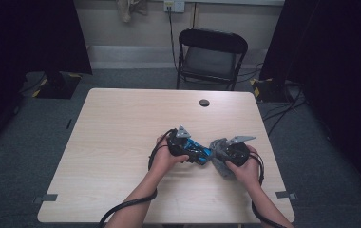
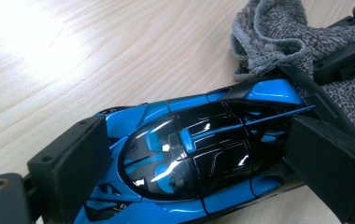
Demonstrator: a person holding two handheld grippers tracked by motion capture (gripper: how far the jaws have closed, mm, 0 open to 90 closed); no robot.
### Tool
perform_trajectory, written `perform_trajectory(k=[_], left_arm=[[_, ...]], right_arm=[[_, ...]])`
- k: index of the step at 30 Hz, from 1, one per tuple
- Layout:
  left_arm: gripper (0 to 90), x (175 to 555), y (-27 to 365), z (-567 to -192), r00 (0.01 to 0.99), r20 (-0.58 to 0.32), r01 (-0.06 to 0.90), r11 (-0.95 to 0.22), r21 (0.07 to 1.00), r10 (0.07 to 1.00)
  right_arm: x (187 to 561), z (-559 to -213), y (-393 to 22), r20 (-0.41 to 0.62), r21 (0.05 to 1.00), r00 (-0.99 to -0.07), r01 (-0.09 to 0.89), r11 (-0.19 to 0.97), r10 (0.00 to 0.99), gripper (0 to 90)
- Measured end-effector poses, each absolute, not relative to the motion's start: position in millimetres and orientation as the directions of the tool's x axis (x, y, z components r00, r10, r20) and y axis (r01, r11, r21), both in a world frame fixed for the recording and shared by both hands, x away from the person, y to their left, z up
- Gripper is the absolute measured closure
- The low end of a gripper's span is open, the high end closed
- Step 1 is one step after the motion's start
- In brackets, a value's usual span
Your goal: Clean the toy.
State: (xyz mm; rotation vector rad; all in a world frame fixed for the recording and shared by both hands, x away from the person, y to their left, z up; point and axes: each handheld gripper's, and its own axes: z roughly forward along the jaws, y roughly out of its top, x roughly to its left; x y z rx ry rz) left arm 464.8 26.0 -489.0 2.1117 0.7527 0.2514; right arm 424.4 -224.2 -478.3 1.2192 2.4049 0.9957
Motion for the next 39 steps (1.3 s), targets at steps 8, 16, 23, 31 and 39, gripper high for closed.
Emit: perform_trajectory(k=[8, 16, 23, 31, 39], left_arm=[[6.6, 464.6, 26.9, -489.4, 0.793, -0.091, 0.426, -0.443, 0.789, 0.602], [6.5, 464.9, 26.5, -488.8, 0.793, -0.091, 0.430, -0.447, 0.785, 0.603], [6.5, 465.9, 28.4, -488.8, 0.790, -0.092, 0.433, -0.445, 0.784, 0.607], [6.3, 466.7, 29.8, -488.9, 0.787, -0.092, 0.435, -0.443, 0.784, 0.611], [6.0, 466.7, 29.6, -488.5, 0.787, -0.086, 0.434, -0.449, 0.781, 0.611]], right_arm=[[429.3, -476.6, -232.2, 0.063, 0.669, -0.551, 0.642, 0.375, 0.832, 76.6], [423.9, -476.1, -222.4, 0.038, 0.666, -0.608, 0.607, 0.434, 0.793, 76.6], [413.5, -477.0, -221.8, 0.072, 0.672, -0.646, 0.594, 0.442, 0.760, 76.7], [402.9, -478.7, -219.3, 0.105, 0.681, -0.685, 0.578, 0.451, 0.721, 76.8], [395.4, -478.4, -214.5, 0.116, 0.679, -0.708, 0.569, 0.465, 0.697, 76.8]])
